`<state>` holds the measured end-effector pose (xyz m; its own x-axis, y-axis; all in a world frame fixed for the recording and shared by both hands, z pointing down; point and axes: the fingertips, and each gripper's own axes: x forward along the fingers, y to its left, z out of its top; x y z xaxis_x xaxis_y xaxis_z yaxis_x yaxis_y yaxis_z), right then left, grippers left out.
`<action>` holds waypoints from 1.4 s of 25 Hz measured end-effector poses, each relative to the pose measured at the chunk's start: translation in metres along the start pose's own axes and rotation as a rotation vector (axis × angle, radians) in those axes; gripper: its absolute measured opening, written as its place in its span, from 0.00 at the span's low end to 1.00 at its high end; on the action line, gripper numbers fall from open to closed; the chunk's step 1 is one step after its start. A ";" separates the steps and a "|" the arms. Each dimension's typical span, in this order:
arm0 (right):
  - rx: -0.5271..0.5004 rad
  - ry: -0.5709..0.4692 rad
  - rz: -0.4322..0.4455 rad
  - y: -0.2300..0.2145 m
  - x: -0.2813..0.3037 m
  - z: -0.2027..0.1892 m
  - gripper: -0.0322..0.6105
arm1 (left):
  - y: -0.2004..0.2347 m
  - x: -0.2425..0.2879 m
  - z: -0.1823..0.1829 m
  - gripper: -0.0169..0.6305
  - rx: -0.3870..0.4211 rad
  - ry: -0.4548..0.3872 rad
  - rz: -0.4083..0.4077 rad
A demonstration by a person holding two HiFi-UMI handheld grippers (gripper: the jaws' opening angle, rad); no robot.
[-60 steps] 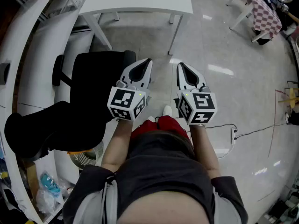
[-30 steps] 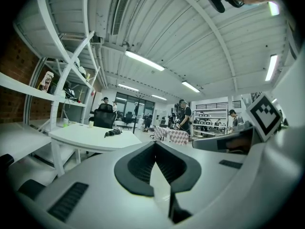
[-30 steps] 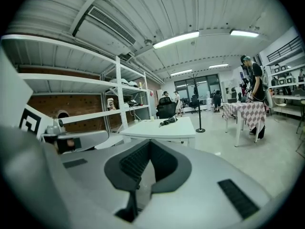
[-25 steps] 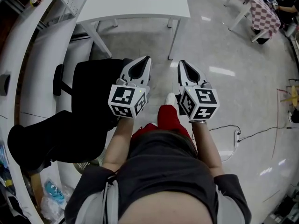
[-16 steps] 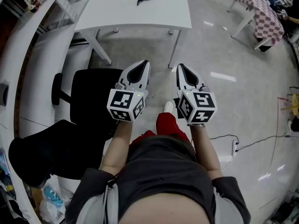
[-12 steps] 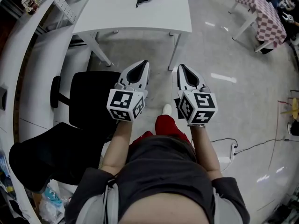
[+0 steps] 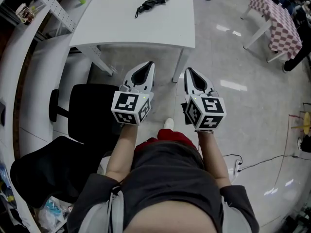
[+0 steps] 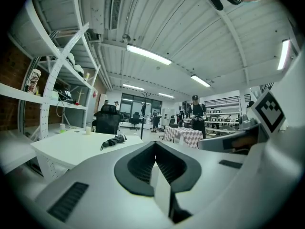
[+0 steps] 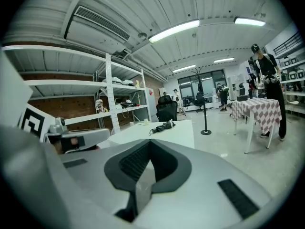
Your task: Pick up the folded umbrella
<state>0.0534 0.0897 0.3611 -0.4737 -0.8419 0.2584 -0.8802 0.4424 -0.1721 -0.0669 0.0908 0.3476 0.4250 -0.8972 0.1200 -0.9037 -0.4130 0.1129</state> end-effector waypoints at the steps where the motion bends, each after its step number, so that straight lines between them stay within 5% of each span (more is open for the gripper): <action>1: 0.002 0.000 0.003 -0.006 0.005 0.003 0.08 | 0.001 0.008 0.002 0.05 0.002 0.000 0.004; 23: 0.022 0.004 0.004 -0.086 0.057 0.023 0.08 | 0.025 0.115 0.012 0.05 0.029 0.027 0.064; 35: 0.031 0.024 -0.041 -0.125 0.136 0.039 0.08 | 0.106 0.207 0.029 0.12 0.059 0.059 0.083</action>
<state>0.1004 -0.0925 0.3812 -0.4379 -0.8514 0.2886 -0.8978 0.3973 -0.1901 -0.0766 -0.1429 0.3562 0.3493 -0.9187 0.1842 -0.9367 -0.3478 0.0418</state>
